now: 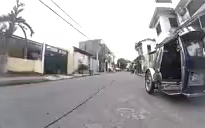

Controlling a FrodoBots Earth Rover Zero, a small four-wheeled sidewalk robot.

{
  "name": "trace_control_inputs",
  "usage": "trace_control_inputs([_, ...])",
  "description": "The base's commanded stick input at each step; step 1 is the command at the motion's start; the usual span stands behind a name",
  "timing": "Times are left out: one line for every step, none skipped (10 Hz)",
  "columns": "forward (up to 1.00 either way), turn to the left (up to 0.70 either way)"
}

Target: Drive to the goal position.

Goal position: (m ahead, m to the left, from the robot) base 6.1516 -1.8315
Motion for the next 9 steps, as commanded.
trace_control_inputs([1.00, -0.40])
trace_control_inputs([1.00, -0.40])
trace_control_inputs([1.00, -0.38])
trace_control_inputs([1.00, -0.20])
trace_control_inputs([1.00, 0.00])
trace_control_inputs([1.00, 0.00])
trace_control_inputs([1.00, 0.00])
trace_control_inputs([1.00, 0.00])
trace_control_inputs([1.00, 0.00])
